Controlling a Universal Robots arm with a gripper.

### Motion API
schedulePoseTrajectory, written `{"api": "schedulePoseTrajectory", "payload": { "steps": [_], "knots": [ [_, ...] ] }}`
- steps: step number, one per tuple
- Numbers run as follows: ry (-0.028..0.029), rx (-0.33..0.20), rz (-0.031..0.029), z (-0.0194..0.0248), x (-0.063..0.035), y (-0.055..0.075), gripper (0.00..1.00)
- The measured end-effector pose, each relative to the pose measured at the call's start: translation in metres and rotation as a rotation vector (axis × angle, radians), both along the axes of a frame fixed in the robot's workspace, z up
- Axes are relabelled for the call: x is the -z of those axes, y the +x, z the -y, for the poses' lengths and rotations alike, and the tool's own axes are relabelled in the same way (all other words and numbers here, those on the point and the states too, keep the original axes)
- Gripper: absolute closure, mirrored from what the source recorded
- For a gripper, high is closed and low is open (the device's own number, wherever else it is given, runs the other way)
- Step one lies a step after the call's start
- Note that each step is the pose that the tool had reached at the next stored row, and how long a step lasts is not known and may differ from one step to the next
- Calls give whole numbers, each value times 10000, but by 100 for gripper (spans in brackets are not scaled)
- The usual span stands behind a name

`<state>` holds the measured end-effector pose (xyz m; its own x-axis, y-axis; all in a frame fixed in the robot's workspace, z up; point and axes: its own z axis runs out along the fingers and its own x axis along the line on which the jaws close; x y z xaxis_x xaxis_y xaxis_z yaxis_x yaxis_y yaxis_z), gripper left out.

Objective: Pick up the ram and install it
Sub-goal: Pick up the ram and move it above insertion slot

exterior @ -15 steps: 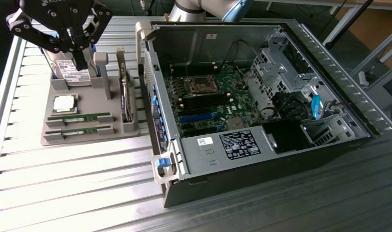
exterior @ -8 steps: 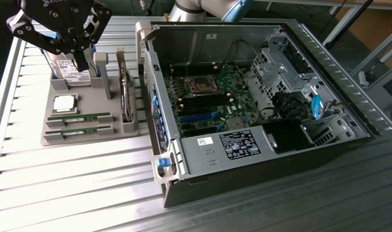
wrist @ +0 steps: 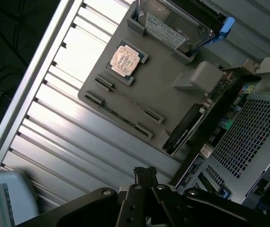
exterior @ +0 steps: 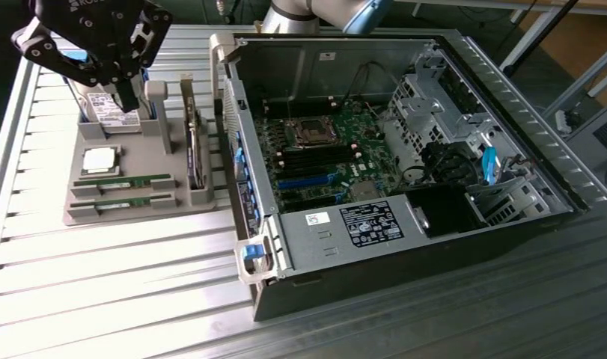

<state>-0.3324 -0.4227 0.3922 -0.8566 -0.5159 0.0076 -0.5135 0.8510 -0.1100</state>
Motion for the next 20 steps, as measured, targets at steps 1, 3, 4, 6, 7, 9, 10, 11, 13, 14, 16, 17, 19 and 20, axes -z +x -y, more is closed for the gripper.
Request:
{"api": "schedulePoseTrajectory", "payload": {
  "steps": [1, 3, 4, 6, 7, 9, 10, 11, 13, 14, 16, 17, 19, 20],
  "knots": [
    [-48, -224, 0, 0, 0, 0, 91],
    [-92, -432, 0, 0, 0, 0, 91],
    [-105, -492, 0, 0, 0, 0, 91],
    [-139, -647, 0, 0, 0, 0, 91],
    [-166, -762, 0, 0, 0, 0, 91],
    [-220, -995, 0, 0, 0, 0, 91],
    [-239, -1090, 0, 0, 0, 0, 91],
    [-255, -1166, -1, 0, 0, 0, 91],
    [-272, -1256, 0, 0, 0, 0, 91],
    [-294, -1359, 0, 0, 0, 0, 91],
    [-357, -1659, 0, 0, 0, 0, 91],
    [-485, -2261, 1, 0, 0, 0, 91],
    [-517, -2422, 1, 0, 0, 0, 91],
    [-526, -2465, 1, 0, 0, 0, 91]
  ]
}}
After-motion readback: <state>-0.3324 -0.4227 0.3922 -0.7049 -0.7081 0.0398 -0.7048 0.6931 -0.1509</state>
